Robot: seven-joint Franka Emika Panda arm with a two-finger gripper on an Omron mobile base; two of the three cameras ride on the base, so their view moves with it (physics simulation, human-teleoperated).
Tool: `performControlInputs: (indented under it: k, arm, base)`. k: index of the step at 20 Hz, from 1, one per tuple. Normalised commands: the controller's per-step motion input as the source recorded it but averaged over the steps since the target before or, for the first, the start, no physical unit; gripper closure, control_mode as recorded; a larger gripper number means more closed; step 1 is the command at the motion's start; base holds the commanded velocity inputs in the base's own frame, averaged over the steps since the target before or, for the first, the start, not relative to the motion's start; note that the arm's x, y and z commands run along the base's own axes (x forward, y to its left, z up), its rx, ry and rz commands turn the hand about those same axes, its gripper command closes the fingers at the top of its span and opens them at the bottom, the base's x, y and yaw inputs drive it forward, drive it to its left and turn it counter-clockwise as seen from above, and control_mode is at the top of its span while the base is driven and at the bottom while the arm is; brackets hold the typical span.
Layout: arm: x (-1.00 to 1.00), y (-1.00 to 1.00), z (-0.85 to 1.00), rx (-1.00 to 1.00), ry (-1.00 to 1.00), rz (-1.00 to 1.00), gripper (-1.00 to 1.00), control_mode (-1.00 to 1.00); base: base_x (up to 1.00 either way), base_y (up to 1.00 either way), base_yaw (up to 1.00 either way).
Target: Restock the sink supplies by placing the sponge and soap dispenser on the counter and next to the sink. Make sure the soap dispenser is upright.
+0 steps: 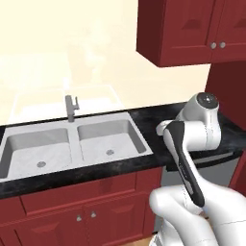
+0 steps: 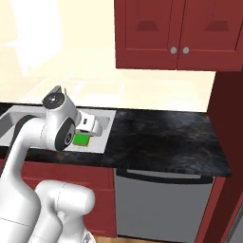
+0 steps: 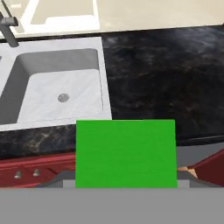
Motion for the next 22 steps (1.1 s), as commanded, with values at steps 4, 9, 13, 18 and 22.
performControlInputs:
  k: [4,9,13,18,22]
  arm:
    - [0.00,0.00,0.00,0.00,0.00,0.00,1.00,1.00]
    - [0.36,-0.23,-0.28,0.03,0.09,0.03,1.00,-1.00]
    - [0.72,-0.23,-0.63,0.01,0.22,0.05,1.00,-1.00]
    - [0.63,-0.06,-0.69,0.00,0.21,0.04,1.00,-1.00]
    - [0.66,0.00,-0.61,0.00,0.20,0.01,1.00,-1.00]
  base:
    - [0.40,-0.26,0.08]
    - [0.20,-0.02,0.00]
    - [0.00,0.00,0.00]
    - [0.00,0.00,0.00]
    - [0.00,0.00,0.00]
